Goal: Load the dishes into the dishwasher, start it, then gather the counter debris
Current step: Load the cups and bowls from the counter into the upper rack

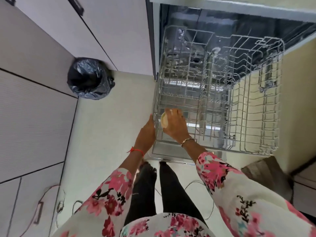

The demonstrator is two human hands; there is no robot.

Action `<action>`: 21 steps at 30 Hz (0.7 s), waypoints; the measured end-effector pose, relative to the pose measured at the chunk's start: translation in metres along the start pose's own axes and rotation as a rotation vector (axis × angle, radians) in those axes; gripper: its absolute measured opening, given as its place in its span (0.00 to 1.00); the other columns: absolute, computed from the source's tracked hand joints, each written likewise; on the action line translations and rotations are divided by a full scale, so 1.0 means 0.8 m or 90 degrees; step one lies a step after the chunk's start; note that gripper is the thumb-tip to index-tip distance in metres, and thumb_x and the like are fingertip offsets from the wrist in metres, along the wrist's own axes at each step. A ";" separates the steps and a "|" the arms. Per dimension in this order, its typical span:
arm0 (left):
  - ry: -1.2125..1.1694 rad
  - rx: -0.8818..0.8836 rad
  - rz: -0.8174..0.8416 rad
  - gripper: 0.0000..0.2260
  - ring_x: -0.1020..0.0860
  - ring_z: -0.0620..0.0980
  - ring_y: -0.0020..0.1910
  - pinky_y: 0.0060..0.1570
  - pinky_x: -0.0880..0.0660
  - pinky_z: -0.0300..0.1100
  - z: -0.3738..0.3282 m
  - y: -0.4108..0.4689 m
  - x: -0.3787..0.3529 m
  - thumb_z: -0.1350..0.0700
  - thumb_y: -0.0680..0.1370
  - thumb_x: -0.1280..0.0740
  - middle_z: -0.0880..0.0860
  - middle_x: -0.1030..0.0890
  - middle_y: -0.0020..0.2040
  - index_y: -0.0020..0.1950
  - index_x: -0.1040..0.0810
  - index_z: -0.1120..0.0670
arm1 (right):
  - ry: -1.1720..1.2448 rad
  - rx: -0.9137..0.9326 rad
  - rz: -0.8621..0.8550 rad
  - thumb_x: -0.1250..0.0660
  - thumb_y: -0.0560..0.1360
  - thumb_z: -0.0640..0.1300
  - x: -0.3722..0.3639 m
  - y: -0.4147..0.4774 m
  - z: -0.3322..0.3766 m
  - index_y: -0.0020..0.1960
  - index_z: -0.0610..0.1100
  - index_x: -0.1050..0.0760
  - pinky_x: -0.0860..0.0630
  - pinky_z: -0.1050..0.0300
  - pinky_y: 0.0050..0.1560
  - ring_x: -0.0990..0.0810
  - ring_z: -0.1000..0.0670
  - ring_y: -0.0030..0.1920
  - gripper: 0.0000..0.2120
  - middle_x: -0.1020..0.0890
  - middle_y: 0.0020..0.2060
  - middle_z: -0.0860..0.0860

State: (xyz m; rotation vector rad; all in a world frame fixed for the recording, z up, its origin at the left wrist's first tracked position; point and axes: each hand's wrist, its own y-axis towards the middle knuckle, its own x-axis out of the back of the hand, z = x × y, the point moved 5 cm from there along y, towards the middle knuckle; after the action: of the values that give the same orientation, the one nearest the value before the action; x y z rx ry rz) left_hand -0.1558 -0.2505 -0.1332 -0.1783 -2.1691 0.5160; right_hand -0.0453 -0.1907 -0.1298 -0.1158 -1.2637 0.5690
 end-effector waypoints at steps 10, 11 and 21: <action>-0.037 0.002 0.042 0.32 0.23 0.54 0.42 0.49 0.24 0.48 0.005 0.001 0.000 0.71 0.76 0.43 0.66 0.22 0.50 0.76 0.54 0.59 | -0.038 -0.016 0.026 0.25 0.67 0.44 -0.038 0.017 0.008 0.70 0.39 0.38 0.30 0.47 0.63 0.34 0.39 0.67 0.37 0.33 0.66 0.37; -0.036 0.002 0.045 0.32 0.23 0.54 0.42 0.48 0.24 0.49 0.007 0.002 -0.001 0.71 0.76 0.43 0.66 0.22 0.49 0.76 0.54 0.59 | -0.022 -0.012 0.045 0.26 0.68 0.43 -0.039 0.018 0.004 0.72 0.40 0.42 0.33 0.48 0.65 0.37 0.39 0.69 0.39 0.36 0.68 0.37; -0.038 -0.042 0.111 0.24 0.32 0.55 0.69 0.66 0.36 0.45 0.004 -0.001 0.052 0.61 0.80 0.42 0.58 0.35 0.72 0.75 0.46 0.57 | 0.054 0.015 0.172 0.28 0.68 0.48 -0.010 0.022 0.018 0.77 0.48 0.57 0.48 0.36 0.71 0.49 0.37 0.74 0.48 0.49 0.74 0.40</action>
State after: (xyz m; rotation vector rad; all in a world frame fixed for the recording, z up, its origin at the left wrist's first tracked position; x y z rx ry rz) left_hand -0.1836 -0.2398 -0.1041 -0.3961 -2.2415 0.5540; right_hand -0.0658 -0.1826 -0.1385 -0.2919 -1.1666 0.8031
